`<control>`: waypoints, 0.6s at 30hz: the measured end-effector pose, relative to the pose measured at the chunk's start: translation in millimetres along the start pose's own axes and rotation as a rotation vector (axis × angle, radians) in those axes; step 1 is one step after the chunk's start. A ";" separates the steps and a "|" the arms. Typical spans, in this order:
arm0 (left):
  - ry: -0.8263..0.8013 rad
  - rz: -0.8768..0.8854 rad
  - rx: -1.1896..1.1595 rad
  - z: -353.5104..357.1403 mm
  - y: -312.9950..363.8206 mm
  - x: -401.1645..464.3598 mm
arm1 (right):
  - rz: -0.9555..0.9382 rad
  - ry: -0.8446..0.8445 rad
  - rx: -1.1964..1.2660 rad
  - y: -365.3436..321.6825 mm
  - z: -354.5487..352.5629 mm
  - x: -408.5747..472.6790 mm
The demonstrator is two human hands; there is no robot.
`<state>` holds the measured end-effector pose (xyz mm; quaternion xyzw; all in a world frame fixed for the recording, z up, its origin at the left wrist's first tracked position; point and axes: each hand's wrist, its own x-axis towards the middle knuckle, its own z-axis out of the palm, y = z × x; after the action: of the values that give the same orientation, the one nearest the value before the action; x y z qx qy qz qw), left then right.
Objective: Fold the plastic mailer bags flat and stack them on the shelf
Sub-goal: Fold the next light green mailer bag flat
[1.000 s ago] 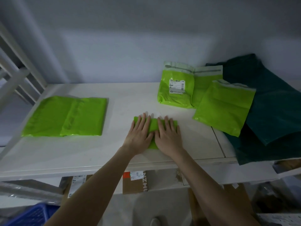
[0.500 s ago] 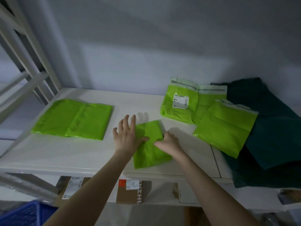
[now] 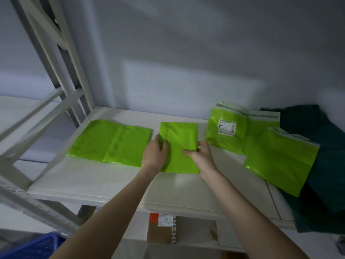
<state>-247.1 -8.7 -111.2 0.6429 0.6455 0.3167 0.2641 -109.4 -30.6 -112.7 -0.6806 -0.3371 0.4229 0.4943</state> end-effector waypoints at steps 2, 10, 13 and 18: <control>0.047 0.026 -0.006 -18.9 -10.6 9.3 | -0.014 0.000 0.001 -3.1 21.6 -3.1; 0.141 0.020 -0.109 -103.1 -75.5 50.6 | -0.111 0.029 -0.195 -15.7 123.7 -12.0; 0.131 0.002 -0.100 -126.7 -102.2 65.6 | -0.177 0.065 -0.227 -23.5 156.3 -22.6; 0.128 -0.004 -0.035 -159.6 -145.3 81.7 | -0.330 0.019 -0.345 -25.2 209.7 -31.7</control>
<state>-465.5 65.7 -109.2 0.6153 0.6569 0.3678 0.2338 -314.2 30.0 -113.1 -0.6946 -0.5063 0.2661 0.4364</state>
